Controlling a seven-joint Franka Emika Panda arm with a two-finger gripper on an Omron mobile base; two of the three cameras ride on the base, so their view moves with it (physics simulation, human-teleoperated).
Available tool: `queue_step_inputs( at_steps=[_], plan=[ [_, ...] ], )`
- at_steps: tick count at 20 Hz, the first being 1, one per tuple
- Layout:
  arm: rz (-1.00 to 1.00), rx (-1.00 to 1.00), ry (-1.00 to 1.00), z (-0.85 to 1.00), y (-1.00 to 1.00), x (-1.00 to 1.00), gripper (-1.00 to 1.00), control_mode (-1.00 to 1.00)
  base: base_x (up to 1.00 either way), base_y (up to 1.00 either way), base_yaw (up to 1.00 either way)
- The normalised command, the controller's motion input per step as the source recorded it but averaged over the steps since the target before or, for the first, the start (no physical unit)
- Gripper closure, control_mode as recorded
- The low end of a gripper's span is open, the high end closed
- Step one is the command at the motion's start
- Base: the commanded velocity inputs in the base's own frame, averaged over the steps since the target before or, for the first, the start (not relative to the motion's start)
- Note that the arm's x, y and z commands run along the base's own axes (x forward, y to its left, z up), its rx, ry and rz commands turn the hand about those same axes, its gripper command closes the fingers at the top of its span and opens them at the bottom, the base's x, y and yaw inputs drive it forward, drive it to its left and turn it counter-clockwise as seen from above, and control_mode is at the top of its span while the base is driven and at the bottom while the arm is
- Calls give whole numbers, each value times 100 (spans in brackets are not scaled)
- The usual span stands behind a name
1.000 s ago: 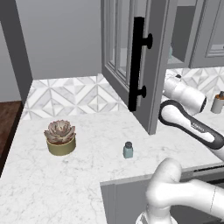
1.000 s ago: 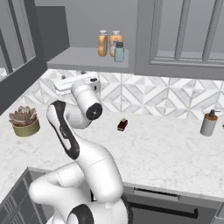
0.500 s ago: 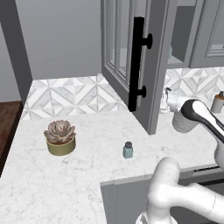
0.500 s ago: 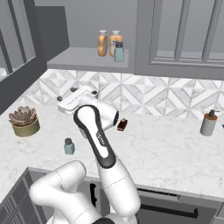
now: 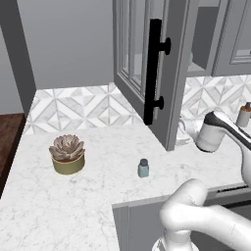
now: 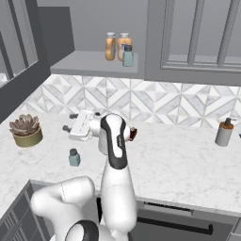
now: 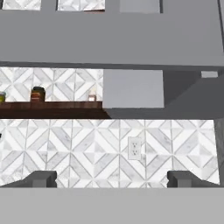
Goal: Put the shaker and condiment bottle from the counter next to their counterparts in the cabinet.
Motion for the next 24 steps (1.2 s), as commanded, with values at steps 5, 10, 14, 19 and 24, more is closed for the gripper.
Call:
queue_step_inputs(
  at_steps=[5, 10, 14, 19, 24],
  plan=[
    [4, -6, 0, -16, -1, -2, -100, -100, 0, 0, 0],
    [7, -38, 10, -66, 0, -10, -100, -100, 0, 0, 0],
    [4, -42, 5, -55, 0, -10, -100, -100, 0, 0, 0],
    [0, -14, -3, -29, 5, -15, -100, -100, 0, 0, 0],
    [1, -9, -4, -60, 12, -7, -100, -100, 0, 0, 0]
  ],
)
